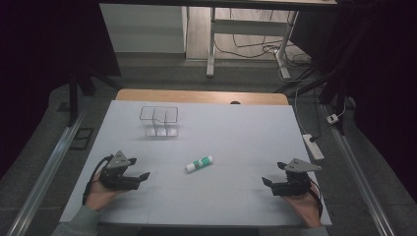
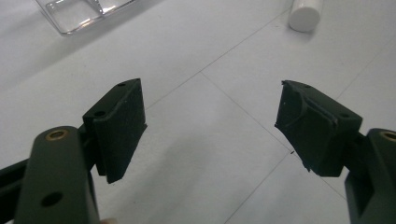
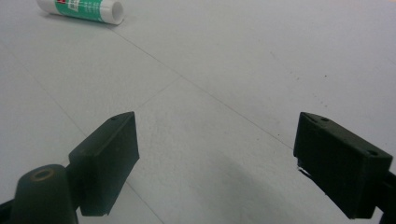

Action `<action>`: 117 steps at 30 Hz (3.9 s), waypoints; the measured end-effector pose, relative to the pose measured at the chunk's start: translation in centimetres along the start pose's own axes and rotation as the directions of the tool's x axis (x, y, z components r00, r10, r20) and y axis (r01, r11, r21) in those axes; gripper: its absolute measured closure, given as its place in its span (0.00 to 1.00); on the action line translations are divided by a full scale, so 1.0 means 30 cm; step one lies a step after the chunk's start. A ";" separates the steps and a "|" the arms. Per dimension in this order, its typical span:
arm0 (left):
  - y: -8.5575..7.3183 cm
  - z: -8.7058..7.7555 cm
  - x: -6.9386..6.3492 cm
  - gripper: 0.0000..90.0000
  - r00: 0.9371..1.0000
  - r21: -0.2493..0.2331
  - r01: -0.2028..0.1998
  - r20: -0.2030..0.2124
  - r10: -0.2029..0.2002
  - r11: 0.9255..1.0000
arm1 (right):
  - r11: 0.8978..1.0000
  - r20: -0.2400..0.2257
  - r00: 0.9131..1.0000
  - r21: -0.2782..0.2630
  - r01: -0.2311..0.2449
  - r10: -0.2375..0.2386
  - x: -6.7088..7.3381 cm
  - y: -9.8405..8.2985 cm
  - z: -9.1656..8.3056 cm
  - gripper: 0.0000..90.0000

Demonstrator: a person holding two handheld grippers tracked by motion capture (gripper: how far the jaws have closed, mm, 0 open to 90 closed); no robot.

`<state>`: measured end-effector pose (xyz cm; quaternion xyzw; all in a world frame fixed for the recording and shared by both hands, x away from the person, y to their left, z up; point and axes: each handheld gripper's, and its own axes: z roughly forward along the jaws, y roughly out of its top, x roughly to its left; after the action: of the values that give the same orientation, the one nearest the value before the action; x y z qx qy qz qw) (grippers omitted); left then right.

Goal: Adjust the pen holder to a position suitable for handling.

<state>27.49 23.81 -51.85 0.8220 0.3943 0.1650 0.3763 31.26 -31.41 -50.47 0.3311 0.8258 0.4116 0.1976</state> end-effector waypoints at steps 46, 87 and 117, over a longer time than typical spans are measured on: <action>0.027 -0.041 0.079 0.27 0.995 -0.029 0.095 -0.035 -0.096 0.995 | 0.999 -0.004 1.000 0.025 -0.021 0.021 -0.008 -0.007 0.024 0.17; 0.268 0.039 0.319 0.31 0.983 0.031 0.135 -0.125 -0.131 0.990 | 0.999 0.006 1.000 0.030 -0.021 0.021 -0.007 -0.009 0.024 0.17; 0.305 0.115 0.456 0.82 0.962 0.076 0.216 -0.186 -0.199 0.973 | 0.999 0.009 1.000 0.036 -0.025 0.025 -0.007 -0.013 0.027 0.18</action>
<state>42.93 28.99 -47.62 0.7752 0.5178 0.1780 0.3152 31.75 -31.30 -51.26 0.3468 0.8280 0.3975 0.1900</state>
